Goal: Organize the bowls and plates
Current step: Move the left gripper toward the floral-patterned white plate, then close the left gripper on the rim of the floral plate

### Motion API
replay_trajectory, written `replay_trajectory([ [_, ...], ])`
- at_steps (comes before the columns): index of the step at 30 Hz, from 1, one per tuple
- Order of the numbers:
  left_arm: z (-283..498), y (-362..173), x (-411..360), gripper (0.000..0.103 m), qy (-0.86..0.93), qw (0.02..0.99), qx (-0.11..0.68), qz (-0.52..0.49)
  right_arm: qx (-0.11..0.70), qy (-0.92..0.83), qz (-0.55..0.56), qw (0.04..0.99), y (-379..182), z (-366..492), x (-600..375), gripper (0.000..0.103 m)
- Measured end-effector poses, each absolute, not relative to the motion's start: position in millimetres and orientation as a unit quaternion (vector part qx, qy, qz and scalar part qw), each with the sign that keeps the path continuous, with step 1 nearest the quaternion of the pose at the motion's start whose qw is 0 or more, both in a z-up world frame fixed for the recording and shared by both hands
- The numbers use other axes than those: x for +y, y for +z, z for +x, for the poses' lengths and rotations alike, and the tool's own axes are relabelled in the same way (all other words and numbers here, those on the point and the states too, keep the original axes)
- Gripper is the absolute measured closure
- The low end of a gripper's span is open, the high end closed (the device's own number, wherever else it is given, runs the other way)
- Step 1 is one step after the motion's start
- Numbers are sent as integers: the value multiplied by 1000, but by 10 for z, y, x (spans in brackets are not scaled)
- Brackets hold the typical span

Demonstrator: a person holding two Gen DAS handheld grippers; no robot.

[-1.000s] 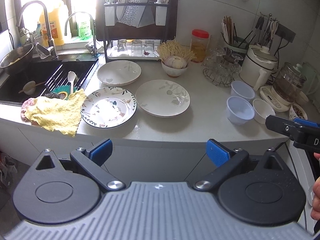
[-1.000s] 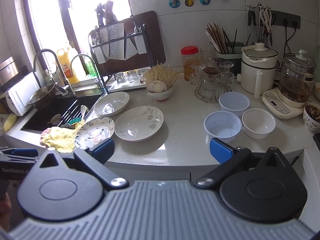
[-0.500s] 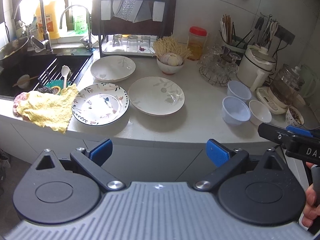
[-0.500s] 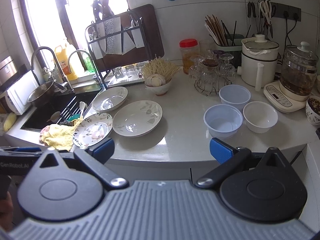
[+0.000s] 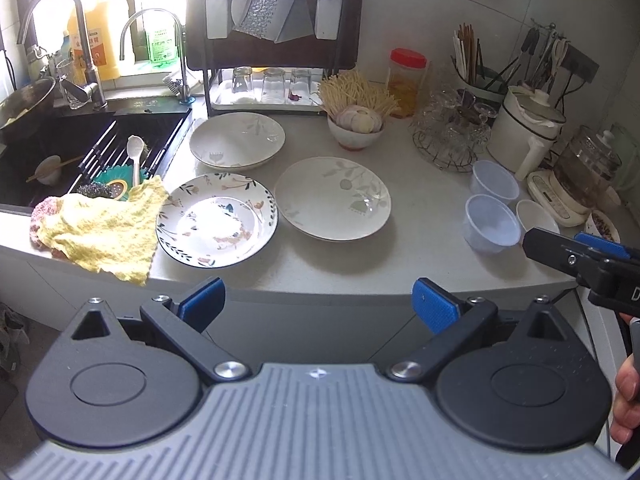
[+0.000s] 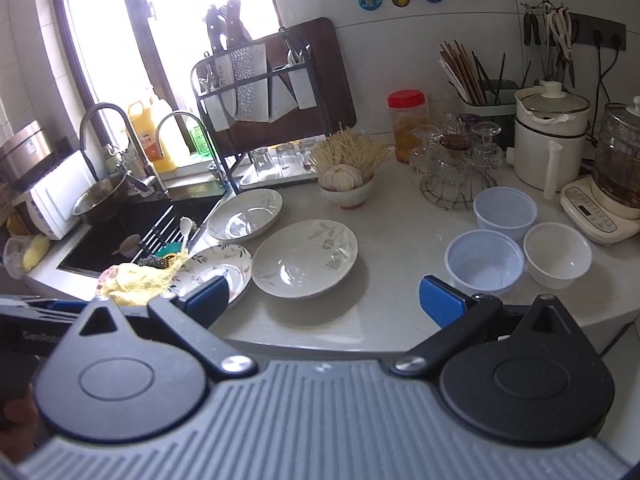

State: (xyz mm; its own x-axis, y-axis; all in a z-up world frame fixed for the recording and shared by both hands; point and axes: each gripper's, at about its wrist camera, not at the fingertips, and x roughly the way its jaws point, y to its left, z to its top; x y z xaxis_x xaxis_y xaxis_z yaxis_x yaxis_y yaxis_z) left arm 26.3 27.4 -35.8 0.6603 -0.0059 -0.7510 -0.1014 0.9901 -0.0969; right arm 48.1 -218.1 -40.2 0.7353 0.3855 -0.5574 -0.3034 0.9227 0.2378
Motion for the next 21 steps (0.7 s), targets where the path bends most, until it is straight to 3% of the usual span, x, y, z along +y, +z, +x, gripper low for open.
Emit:
replay_trajectory([
  [21, 1525, -568, 1428, 2, -56, 900, 430, -41, 336, 114, 102, 929, -728, 1221, -1233, 0],
])
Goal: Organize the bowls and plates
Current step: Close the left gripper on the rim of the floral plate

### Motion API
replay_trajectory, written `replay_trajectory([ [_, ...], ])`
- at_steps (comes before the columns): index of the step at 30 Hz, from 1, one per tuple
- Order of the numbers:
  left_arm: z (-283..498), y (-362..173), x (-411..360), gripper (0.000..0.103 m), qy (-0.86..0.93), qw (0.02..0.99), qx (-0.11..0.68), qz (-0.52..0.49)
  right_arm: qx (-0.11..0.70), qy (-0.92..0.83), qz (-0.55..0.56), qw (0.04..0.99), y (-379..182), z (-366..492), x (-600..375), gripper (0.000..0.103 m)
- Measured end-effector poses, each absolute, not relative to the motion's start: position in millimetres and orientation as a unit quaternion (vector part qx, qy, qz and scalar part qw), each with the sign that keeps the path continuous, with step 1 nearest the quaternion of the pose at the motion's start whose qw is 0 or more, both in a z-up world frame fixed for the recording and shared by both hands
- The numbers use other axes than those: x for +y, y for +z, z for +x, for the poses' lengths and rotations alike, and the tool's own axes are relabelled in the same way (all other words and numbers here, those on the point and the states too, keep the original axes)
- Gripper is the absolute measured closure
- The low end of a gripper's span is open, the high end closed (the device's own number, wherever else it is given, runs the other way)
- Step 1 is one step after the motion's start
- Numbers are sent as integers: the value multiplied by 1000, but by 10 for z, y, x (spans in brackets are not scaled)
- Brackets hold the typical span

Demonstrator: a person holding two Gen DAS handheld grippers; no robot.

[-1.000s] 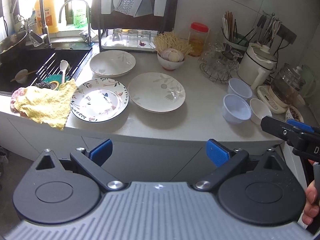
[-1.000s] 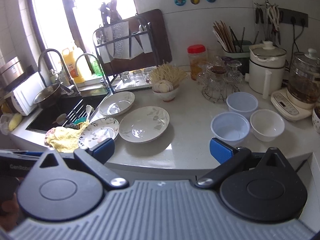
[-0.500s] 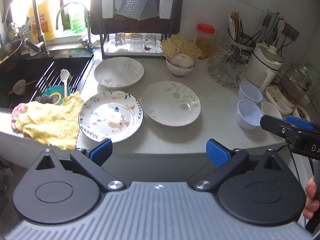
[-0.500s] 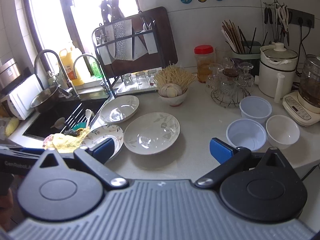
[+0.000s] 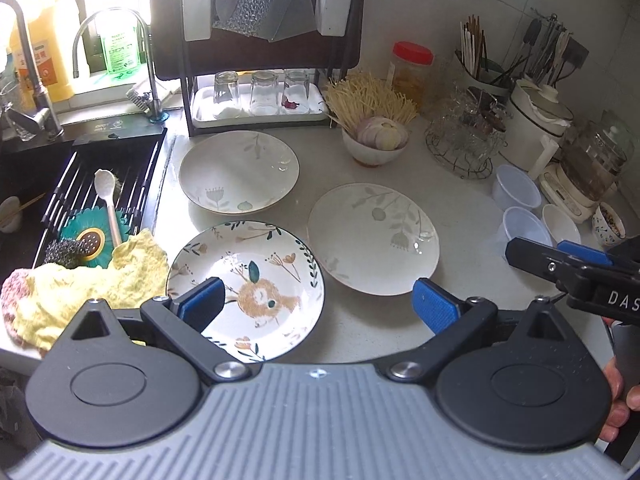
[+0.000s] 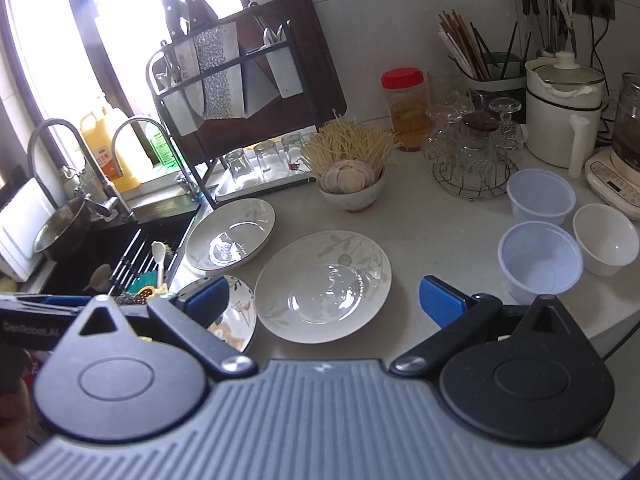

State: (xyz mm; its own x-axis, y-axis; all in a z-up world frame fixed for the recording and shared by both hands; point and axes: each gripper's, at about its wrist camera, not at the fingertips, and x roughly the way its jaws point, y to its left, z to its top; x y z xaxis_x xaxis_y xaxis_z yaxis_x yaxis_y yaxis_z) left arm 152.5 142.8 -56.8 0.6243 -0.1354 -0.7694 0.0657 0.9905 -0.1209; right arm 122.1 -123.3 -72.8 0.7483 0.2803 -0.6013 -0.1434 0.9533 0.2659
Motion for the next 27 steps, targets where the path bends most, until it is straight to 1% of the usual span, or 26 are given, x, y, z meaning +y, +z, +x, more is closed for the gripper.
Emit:
replay_trajectory([
  [4, 1713, -690, 1608, 2, -64, 899, 432, -34, 346, 140, 125, 919, -799, 1350, -1068, 0],
  [14, 2133, -964, 2072, 2, -107, 887, 449, -26, 374, 116, 148, 908, -1077, 1615, -622, 1],
  [18, 2308, -1147, 2249, 2, -116, 875, 468, -39, 391, 109, 180, 896, -1229, 1699, -578, 5],
  [21, 2433, -1299, 2322, 2, -116, 869, 480, -13, 413, 104, 205, 881, -1372, 1773, -563, 7],
  [22, 2461, -1338, 2348, 2, -116, 868, 482, -8, 422, 109, 226, 871, -1442, 1805, -568, 11],
  [23, 2499, -1390, 2387, 2, -117, 865, 489, -8, 430, 110, 243, 862, -1506, 1837, -577, 17],
  [24, 2536, -1441, 2428, 2, -121, 860, 496, -12, 439, 109, 253, 855, -1567, 1869, -575, 19],
  [27, 2647, -1594, 2539, 2, -119, 851, 511, -25, 453, 105, 269, 844, -1706, 1943, -572, 21],
])
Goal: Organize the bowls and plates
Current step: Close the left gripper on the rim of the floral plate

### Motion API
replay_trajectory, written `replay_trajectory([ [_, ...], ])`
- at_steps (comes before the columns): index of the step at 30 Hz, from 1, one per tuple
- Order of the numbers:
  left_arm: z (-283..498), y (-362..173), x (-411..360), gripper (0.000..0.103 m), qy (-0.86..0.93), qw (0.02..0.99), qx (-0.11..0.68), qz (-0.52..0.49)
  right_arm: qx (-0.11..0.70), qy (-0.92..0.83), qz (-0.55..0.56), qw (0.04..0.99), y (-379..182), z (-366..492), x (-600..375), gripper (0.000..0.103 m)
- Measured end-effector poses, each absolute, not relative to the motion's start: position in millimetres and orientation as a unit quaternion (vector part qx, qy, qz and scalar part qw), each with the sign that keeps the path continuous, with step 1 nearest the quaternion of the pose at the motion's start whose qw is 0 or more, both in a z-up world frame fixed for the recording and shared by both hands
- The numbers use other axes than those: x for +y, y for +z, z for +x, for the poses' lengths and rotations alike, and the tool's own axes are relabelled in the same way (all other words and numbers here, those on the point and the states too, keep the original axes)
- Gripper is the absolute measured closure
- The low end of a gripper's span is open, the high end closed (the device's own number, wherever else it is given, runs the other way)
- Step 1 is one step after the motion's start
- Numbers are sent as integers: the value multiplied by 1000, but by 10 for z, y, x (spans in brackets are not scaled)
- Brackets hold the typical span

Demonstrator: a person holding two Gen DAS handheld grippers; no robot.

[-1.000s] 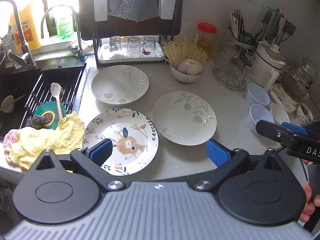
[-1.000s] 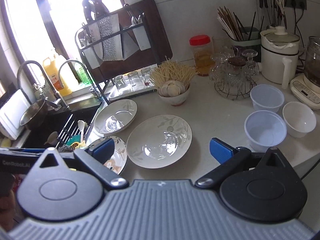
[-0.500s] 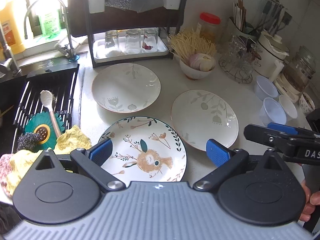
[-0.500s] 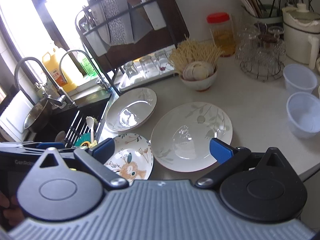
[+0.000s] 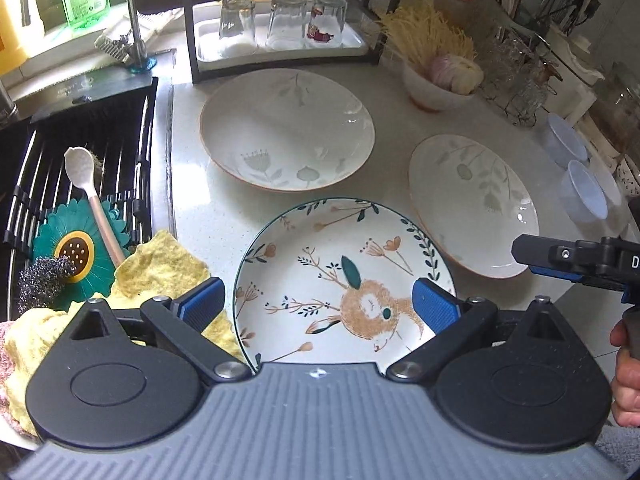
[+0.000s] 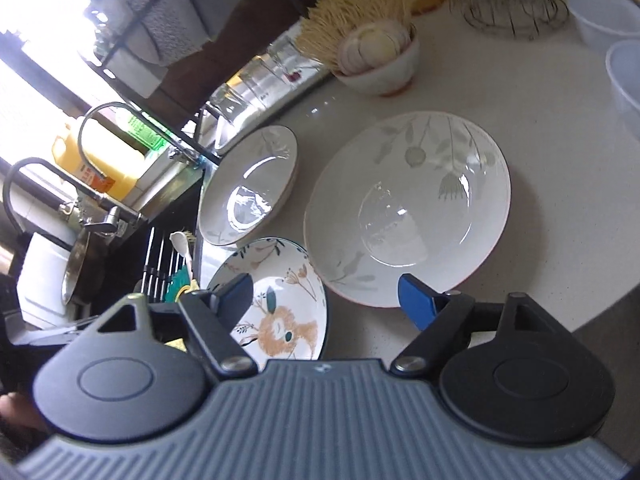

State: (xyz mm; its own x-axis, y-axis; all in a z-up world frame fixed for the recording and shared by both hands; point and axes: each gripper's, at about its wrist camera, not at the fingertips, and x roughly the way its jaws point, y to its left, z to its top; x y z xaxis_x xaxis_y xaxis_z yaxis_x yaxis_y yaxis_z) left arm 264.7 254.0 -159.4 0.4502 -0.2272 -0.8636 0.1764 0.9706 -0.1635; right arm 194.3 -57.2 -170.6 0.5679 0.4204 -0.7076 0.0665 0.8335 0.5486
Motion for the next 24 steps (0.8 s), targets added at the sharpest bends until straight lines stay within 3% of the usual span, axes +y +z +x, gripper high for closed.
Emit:
replay_trajectory([
  [6, 2836, -1880, 2739, 3, -112, 833, 539, -59, 482, 124, 269, 825, -1875, 1972, -474, 39],
  [10, 2889, -2012, 2790, 3, -121, 823, 549, -76, 496, 124, 283, 812, -1961, 1967, -472, 57],
  [13, 2894, -2084, 2793, 10, -116, 822, 553, -72, 509, 131, 298, 797, -2064, 1967, -446, 75],
  [15, 2885, -2120, 2801, 13, -115, 821, 555, -72, 517, 140, 303, 788, -2130, 1967, -406, 76],
  [20, 2917, -2237, 2898, 36, -102, 814, 564, -95, 514, 148, 317, 783, -2191, 1993, -326, 76],
  [24, 2964, -2255, 2936, 47, -110, 818, 555, -103, 500, 120, 351, 782, -2255, 2029, -359, 76],
])
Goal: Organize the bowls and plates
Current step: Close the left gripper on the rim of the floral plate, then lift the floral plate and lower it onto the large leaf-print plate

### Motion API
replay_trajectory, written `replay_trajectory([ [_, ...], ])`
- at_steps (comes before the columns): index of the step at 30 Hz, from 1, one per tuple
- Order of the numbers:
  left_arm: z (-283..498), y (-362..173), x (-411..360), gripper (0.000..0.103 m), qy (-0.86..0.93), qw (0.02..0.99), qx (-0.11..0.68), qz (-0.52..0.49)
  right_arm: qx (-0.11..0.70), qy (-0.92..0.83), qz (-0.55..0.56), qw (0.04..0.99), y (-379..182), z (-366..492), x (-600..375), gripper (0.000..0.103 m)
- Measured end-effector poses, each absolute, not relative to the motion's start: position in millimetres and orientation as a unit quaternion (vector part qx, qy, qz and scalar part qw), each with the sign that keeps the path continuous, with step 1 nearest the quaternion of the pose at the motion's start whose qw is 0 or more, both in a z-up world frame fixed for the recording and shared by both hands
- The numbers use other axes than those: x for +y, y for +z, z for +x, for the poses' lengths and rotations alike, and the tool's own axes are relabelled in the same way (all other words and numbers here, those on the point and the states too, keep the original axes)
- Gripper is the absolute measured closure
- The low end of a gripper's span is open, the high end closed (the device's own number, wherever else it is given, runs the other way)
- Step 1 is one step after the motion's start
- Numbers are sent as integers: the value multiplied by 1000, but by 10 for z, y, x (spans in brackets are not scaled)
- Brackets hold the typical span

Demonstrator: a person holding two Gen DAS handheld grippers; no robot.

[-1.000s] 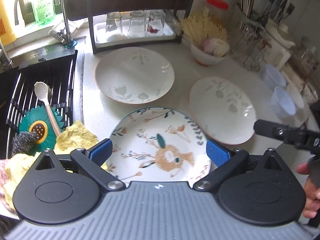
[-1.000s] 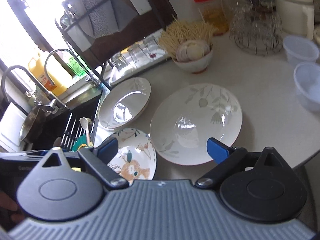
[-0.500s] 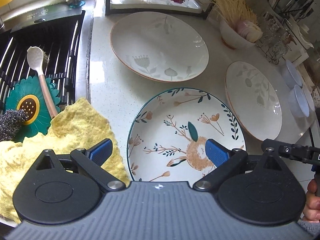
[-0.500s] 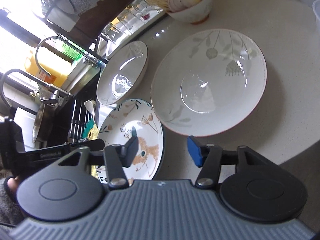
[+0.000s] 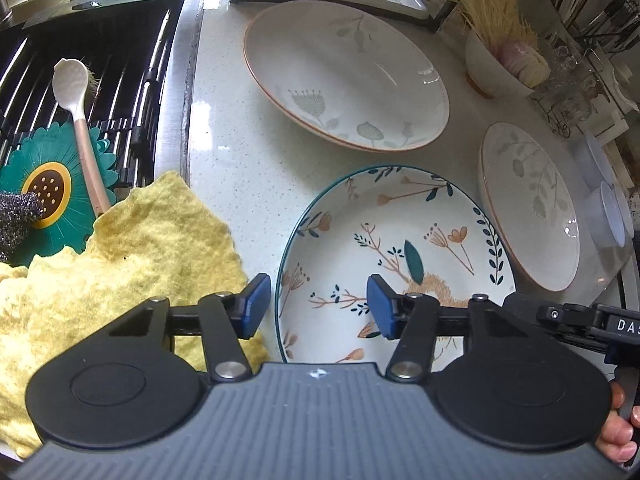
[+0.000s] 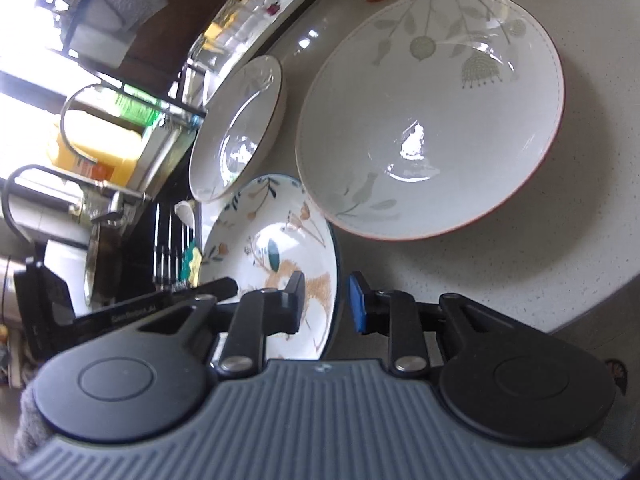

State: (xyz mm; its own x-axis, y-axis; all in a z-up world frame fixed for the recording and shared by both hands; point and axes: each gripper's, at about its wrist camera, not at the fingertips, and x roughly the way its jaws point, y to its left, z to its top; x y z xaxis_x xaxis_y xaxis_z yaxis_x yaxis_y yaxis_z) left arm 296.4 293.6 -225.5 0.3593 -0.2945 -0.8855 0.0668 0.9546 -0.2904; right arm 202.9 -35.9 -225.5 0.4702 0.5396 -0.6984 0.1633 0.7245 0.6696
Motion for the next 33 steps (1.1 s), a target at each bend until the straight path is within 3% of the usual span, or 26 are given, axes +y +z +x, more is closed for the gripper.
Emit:
replay_trajectory([
  [1, 2978, -2255, 2934, 54, -111, 818, 555, -101, 496, 117, 361, 781, -2270, 2034, -368, 76],
  [7, 3045, -2270, 2977, 76, -107, 826, 547, -89, 490, 118, 364, 783, -2312, 2060, -324, 76],
  [14, 3105, -2273, 3031, 78, -107, 824, 547, -103, 501, 117, 353, 781, -2363, 2140, -310, 89],
  [33, 2990, -1989, 3206, 82, -114, 811, 559, -130, 505, 148, 283, 802, -1998, 2235, -168, 89],
])
